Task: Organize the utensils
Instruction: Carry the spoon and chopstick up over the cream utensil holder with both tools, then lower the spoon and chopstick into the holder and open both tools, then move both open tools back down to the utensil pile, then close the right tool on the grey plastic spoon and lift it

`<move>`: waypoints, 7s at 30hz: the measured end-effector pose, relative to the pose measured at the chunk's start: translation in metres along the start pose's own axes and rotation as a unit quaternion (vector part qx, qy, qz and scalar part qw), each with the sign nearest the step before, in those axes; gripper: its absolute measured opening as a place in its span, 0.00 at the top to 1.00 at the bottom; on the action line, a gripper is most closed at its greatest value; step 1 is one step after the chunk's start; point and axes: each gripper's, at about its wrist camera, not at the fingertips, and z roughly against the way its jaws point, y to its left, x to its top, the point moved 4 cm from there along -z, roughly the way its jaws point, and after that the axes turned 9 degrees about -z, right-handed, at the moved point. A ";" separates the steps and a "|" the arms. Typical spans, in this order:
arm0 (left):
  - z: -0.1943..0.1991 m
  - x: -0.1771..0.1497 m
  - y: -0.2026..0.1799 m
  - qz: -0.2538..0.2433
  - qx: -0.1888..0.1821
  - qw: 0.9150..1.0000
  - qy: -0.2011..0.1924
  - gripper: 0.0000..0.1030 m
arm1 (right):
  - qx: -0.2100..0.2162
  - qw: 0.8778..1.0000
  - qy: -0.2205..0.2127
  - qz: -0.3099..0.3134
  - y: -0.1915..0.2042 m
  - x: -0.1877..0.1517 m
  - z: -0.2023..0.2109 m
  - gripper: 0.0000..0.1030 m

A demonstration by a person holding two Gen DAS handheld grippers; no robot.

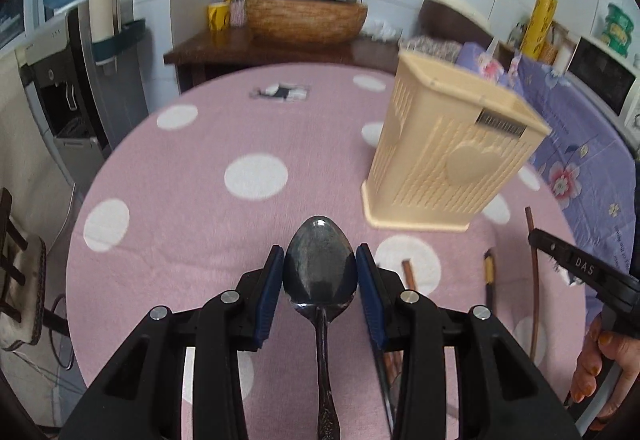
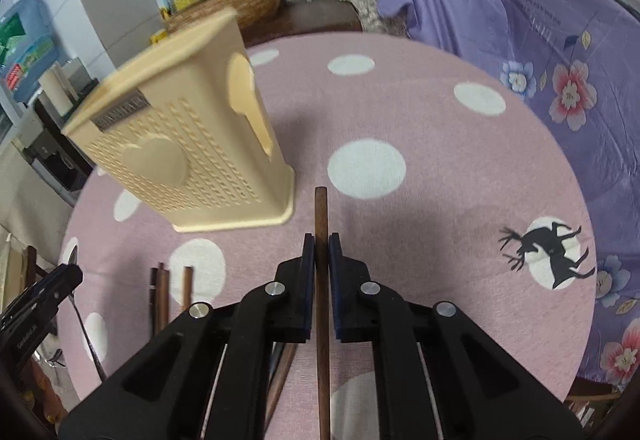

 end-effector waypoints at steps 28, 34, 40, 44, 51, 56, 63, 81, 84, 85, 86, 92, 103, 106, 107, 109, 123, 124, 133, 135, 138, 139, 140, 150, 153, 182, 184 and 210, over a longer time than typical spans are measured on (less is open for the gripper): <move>0.016 0.010 0.011 0.018 0.008 0.997 -0.072 0.64 | 0.056 0.990 -0.117 0.057 0.032 0.015 0.105 0.93; 0.024 0.011 0.010 0.010 0.021 0.996 -0.089 0.63 | 0.059 0.988 -0.127 0.061 0.030 0.016 0.119 0.93; 0.024 0.013 0.010 0.023 0.006 0.996 -0.090 0.64 | 0.066 0.986 -0.137 0.073 0.034 0.016 0.132 0.92; 0.035 0.024 0.009 0.027 -0.002 0.994 -0.108 0.64 | 0.077 0.982 -0.153 0.079 0.038 0.021 0.148 0.93; 0.062 0.068 0.000 0.033 -0.033 0.989 -0.141 0.64 | 0.097 0.977 -0.163 0.096 0.057 0.044 0.177 0.93; 0.092 0.121 -0.017 0.017 -0.040 0.980 -0.196 0.64 | 0.121 0.969 -0.193 0.098 0.081 0.081 0.215 0.93; 0.092 0.188 -0.032 0.031 -0.039 0.969 -0.242 0.64 | 0.132 0.957 -0.247 0.077 0.110 0.144 0.249 0.93; 0.003 0.139 -0.036 0.026 -0.034 0.975 -0.216 0.64 | 0.094 0.974 -0.198 0.067 0.092 0.128 0.133 0.93; 0.000 0.128 -0.039 0.011 -0.031 0.978 -0.207 0.64 | 0.090 0.977 -0.184 0.065 0.088 0.120 0.118 0.93; 0.000 0.126 -0.039 0.008 -0.029 0.978 -0.207 0.64 | 0.090 0.977 -0.180 0.065 0.087 0.118 0.114 0.93; 0.000 0.125 -0.038 0.006 -0.027 0.978 -0.206 0.64 | 0.089 0.978 -0.177 0.065 0.086 0.117 0.111 0.93; -0.009 0.119 -0.038 -0.004 -0.026 0.982 -0.188 0.64 | 0.083 0.980 -0.171 0.063 0.080 0.110 0.098 0.93; -0.015 0.110 -0.047 -0.031 -0.011 0.983 -0.180 0.63 | 0.088 0.980 -0.172 0.048 0.070 0.109 0.093 0.93; -0.012 0.110 -0.048 -0.027 -0.017 0.983 -0.183 0.62 | 0.085 0.981 -0.168 0.042 0.066 0.109 0.090 0.92; -0.010 0.110 -0.048 -0.028 -0.018 0.982 -0.185 0.59 | 0.086 0.981 -0.166 0.041 0.065 0.108 0.089 0.91; -0.004 0.110 -0.049 -0.032 -0.016 0.981 -0.192 0.50 | 0.089 0.982 -0.165 0.039 0.063 0.107 0.090 0.83; 0.036 0.057 -0.036 -0.047 0.042 0.979 -0.195 0.05 | 0.069 0.976 -0.192 0.074 0.050 0.053 0.113 0.37; 0.034 0.048 -0.035 -0.054 0.046 0.981 -0.180 0.05 | 0.067 0.977 -0.188 0.074 0.048 0.048 0.113 0.36; 0.014 -0.027 -0.014 -0.033 0.053 0.995 -0.082 0.05 | 0.029 0.991 -0.115 0.059 0.012 -0.015 0.082 0.32; 0.010 -0.040 -0.010 -0.018 0.049 0.996 -0.068 0.05 | 0.019 0.994 -0.091 0.054 0.003 -0.029 0.068 0.32; 0.003 -0.057 -0.009 -0.005 0.040 0.998 -0.051 0.05 | 0.003 0.997 -0.066 0.046 -0.007 -0.047 0.052 0.32; 0.001 -0.062 -0.008 -0.001 0.041 0.998 -0.045 0.06 | 0.000 0.997 -0.059 0.043 -0.010 -0.052 0.047 0.32; -0.001 -0.067 -0.008 0.002 0.039 0.998 -0.040 0.09 | -0.002 0.998 -0.051 0.038 -0.012 -0.057 0.042 0.32; -0.008 -0.095 -0.005 0.039 0.010 0.999 0.003 0.43 | -0.006 1.000 0.001 0.003 -0.027 -0.086 0.011 0.48; -0.009 -0.095 -0.010 0.033 0.001 0.999 0.013 0.52 | -0.004 1.000 0.008 0.003 -0.024 -0.085 0.007 0.54; 0.003 -0.103 0.022 0.069 0.007 0.997 0.029 0.63 | 0.156 0.924 0.108 0.332 0.114 -0.145 0.001 0.51; 0.002 -0.104 0.021 0.068 0.006 0.997 0.030 0.63 | 0.153 0.920 0.115 0.342 0.115 -0.145 -0.003 0.51; -0.033 -0.075 -0.033 -0.010 -0.044 0.997 0.064 0.63 | 0.169 0.977 0.005 0.128 0.088 -0.067 0.032 0.64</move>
